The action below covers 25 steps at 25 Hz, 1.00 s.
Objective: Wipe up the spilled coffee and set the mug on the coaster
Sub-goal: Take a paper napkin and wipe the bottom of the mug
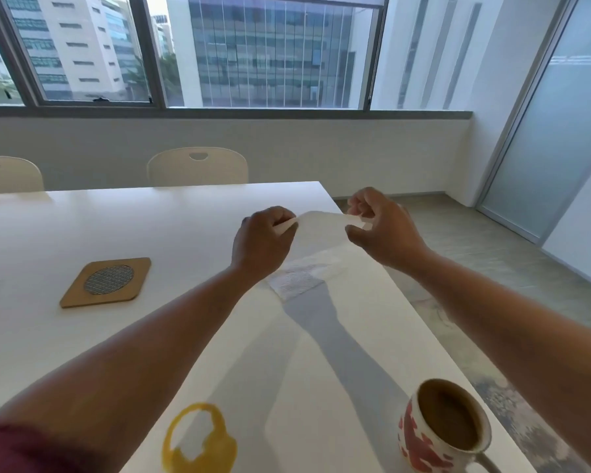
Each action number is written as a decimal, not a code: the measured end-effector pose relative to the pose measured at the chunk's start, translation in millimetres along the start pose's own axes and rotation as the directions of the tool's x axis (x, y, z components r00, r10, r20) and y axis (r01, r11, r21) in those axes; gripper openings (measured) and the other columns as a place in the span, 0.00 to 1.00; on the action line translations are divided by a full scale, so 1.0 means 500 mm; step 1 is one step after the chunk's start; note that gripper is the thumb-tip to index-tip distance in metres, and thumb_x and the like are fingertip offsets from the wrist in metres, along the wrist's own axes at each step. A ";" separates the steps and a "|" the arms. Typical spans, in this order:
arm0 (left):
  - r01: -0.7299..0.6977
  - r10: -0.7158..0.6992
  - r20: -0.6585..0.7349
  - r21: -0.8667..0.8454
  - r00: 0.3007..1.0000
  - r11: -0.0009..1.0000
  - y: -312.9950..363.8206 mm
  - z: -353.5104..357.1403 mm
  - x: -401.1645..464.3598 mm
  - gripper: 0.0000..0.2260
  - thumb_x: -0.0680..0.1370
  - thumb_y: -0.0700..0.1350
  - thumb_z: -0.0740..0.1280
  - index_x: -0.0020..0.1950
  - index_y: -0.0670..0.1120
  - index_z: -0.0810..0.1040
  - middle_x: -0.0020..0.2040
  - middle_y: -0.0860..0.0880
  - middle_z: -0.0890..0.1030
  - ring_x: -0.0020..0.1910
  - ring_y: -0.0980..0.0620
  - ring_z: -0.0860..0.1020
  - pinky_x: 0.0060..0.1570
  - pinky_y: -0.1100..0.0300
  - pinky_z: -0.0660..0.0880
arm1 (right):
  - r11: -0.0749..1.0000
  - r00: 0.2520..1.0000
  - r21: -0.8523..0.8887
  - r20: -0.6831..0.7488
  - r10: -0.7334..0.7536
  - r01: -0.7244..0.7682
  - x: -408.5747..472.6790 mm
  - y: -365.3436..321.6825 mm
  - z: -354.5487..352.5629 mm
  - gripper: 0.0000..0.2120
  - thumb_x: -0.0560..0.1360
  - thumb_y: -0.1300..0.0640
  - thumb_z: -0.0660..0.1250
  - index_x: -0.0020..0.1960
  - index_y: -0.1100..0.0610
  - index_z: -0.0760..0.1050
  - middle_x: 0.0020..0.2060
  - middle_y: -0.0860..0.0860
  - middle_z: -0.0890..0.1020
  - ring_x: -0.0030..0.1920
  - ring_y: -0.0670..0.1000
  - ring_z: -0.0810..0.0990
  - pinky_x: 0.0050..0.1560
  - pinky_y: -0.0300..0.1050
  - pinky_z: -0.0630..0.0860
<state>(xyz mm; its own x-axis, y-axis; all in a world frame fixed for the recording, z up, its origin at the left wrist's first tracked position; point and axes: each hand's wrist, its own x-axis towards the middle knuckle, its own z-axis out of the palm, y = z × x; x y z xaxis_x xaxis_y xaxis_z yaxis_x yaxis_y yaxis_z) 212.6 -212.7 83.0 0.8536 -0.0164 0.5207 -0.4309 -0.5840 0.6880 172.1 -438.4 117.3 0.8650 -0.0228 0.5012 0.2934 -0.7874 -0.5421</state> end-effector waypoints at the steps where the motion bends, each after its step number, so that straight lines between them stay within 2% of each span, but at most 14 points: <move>1: 0.002 -0.002 0.011 -0.039 1.000 0.999 0.005 -0.031 -0.009 0.04 0.77 0.48 0.71 0.43 0.52 0.84 0.37 0.60 0.84 0.40 0.54 0.82 0.41 0.61 0.76 | 0.999 1.000 0.037 0.019 0.020 -0.021 -0.011 -0.023 -0.004 0.16 0.69 0.56 0.73 0.55 0.45 0.74 0.47 0.42 0.82 0.46 0.41 0.79 0.43 0.33 0.70; 3: 0.020 -0.015 0.052 -0.105 0.999 0.994 0.007 -0.088 -0.037 0.04 0.77 0.46 0.73 0.42 0.52 0.84 0.35 0.60 0.84 0.36 0.60 0.81 0.36 0.66 0.74 | 0.996 0.999 0.085 0.031 0.027 -0.029 -0.038 -0.059 -0.003 0.15 0.70 0.56 0.74 0.54 0.45 0.77 0.47 0.41 0.83 0.48 0.42 0.80 0.47 0.36 0.71; 5: 0.050 -0.030 0.110 -0.176 0.993 0.983 0.002 -0.152 -0.072 0.05 0.76 0.45 0.75 0.41 0.54 0.84 0.35 0.60 0.84 0.32 0.62 0.80 0.32 0.71 0.72 | 0.986 0.999 0.162 0.030 0.042 -0.047 -0.066 -0.095 0.002 0.05 0.73 0.55 0.74 0.46 0.47 0.80 0.41 0.40 0.84 0.42 0.38 0.80 0.44 0.38 0.72; 7: 0.098 -0.055 0.165 -0.266 0.985 0.959 -0.008 -0.227 -0.112 0.03 0.75 0.46 0.76 0.43 0.53 0.84 0.36 0.57 0.85 0.31 0.60 0.81 0.32 0.67 0.75 | 0.954 0.994 0.281 0.056 0.089 -0.101 -0.095 -0.138 0.008 0.02 0.73 0.51 0.72 0.43 0.48 0.81 0.35 0.43 0.83 0.32 0.42 0.76 0.37 0.40 0.71; 9: 0.157 -0.080 0.204 -0.397 0.976 0.904 -0.020 -0.295 -0.154 0.05 0.73 0.45 0.78 0.46 0.53 0.85 0.39 0.53 0.87 0.34 0.54 0.84 0.34 0.61 0.80 | 0.897 0.988 0.415 0.105 0.116 -0.149 -0.124 -0.182 0.017 0.05 0.72 0.49 0.72 0.44 0.50 0.81 0.35 0.48 0.82 0.33 0.48 0.76 0.37 0.45 0.72; 13: 0.388 -0.198 0.350 -0.644 0.916 0.659 -0.079 -0.375 -0.256 0.15 0.70 0.45 0.80 0.56 0.47 0.86 0.53 0.44 0.88 0.50 0.44 0.87 0.47 0.52 0.83 | 0.704 0.965 0.665 0.235 0.119 -0.249 -0.179 -0.256 0.042 0.07 0.74 0.53 0.73 0.50 0.55 0.84 0.45 0.55 0.87 0.42 0.55 0.84 0.43 0.52 0.79; 14: 0.434 -0.204 0.399 -0.659 0.894 0.614 -0.095 -0.381 -0.285 0.17 0.71 0.44 0.79 0.58 0.45 0.85 0.56 0.41 0.87 0.53 0.42 0.86 0.49 0.51 0.83 | 0.656 0.956 0.700 0.263 0.131 -0.283 -0.191 -0.269 0.049 0.07 0.76 0.55 0.72 0.51 0.55 0.84 0.48 0.56 0.88 0.44 0.57 0.86 0.45 0.53 0.81; 16: 0.497 -0.230 0.450 -0.669 0.863 0.553 -0.115 -0.379 -0.334 0.16 0.73 0.45 0.77 0.59 0.42 0.85 0.57 0.40 0.86 0.54 0.42 0.85 0.49 0.52 0.82 | 0.570 0.930 0.737 0.327 0.170 -0.363 -0.210 -0.288 0.068 0.07 0.78 0.58 0.71 0.54 0.55 0.85 0.51 0.58 0.87 0.50 0.61 0.86 0.48 0.56 0.82; 18: 0.545 -0.279 0.470 -0.673 0.837 0.501 -0.119 -0.377 -0.371 0.15 0.75 0.47 0.75 0.59 0.43 0.85 0.55 0.41 0.86 0.52 0.43 0.84 0.48 0.52 0.82 | 0.494 0.888 0.739 0.398 0.229 -0.458 -0.236 -0.304 0.090 0.07 0.79 0.57 0.70 0.55 0.55 0.84 0.52 0.58 0.87 0.51 0.63 0.86 0.47 0.57 0.83; 21: 0.606 -0.359 0.489 -0.658 0.795 0.447 -0.115 -0.386 -0.406 0.15 0.79 0.51 0.72 0.62 0.44 0.82 0.54 0.42 0.86 0.49 0.44 0.86 0.46 0.51 0.83 | 0.395 0.833 0.735 0.467 0.296 -0.552 -0.281 -0.319 0.119 0.08 0.79 0.54 0.69 0.54 0.54 0.85 0.50 0.57 0.88 0.47 0.61 0.87 0.41 0.53 0.83; 23: 0.634 -0.404 0.491 -0.640 0.772 0.434 -0.111 -0.393 -0.420 0.15 0.82 0.52 0.67 0.65 0.46 0.81 0.53 0.44 0.87 0.48 0.46 0.86 0.45 0.52 0.83 | 0.259 0.794 0.760 0.510 0.330 -0.596 -0.313 -0.322 0.135 0.09 0.80 0.54 0.67 0.54 0.55 0.85 0.50 0.57 0.88 0.45 0.58 0.88 0.39 0.52 0.83; 25: 0.634 -0.401 0.492 -0.639 0.773 0.436 -0.103 -0.394 -0.435 0.14 0.84 0.52 0.63 0.69 0.51 0.79 0.56 0.45 0.87 0.53 0.45 0.85 0.50 0.50 0.83 | 0.103 0.755 0.774 0.566 0.331 -0.625 -0.348 -0.326 0.153 0.11 0.82 0.55 0.65 0.56 0.56 0.85 0.53 0.57 0.87 0.49 0.57 0.88 0.43 0.52 0.84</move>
<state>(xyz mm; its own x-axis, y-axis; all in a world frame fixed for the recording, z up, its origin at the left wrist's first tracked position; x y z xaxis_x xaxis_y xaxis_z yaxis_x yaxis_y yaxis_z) -8.4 -19.0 33.9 0.9763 -0.1782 -0.1225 0.1658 0.2535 0.9530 4.7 -259.0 66.9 0.9806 0.0705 -0.1831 -0.1958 0.4101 -0.8908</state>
